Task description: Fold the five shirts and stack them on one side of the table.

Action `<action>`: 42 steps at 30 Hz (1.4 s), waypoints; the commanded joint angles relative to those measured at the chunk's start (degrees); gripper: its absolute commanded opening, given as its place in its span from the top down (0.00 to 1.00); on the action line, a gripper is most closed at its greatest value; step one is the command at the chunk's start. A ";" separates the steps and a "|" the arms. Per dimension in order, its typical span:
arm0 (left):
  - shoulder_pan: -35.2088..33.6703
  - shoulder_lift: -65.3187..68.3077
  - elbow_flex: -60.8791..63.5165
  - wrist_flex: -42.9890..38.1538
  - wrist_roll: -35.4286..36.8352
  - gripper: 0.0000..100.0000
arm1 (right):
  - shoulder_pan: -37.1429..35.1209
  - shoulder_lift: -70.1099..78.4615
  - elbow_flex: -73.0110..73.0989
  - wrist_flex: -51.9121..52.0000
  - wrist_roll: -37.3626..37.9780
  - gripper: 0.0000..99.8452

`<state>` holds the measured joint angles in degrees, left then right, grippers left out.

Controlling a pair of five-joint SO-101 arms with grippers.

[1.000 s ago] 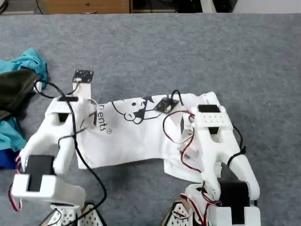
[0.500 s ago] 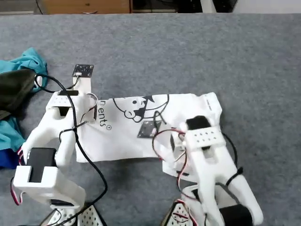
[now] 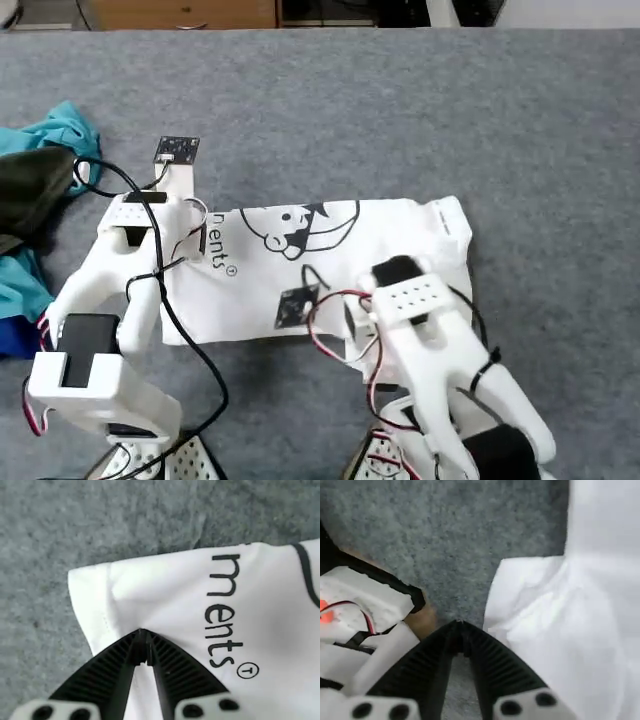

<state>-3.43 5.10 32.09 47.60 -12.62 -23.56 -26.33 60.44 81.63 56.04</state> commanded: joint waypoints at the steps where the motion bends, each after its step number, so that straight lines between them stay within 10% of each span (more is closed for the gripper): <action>1: -1.23 0.04 -2.20 -0.62 0.26 0.98 | -3.91 1.19 -1.63 1.93 0.62 1.00; 17: -2.37 0.04 -2.11 -0.53 3.25 0.98 | 12.62 -2.68 -18.59 3.43 2.64 1.00; 42: -2.29 0.04 -2.11 -0.53 3.08 0.98 | -6.99 12.97 -5.58 -12.57 -3.25 1.00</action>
<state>-4.31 5.10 32.09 47.60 -9.80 -30.33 -14.46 56.57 69.67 53.85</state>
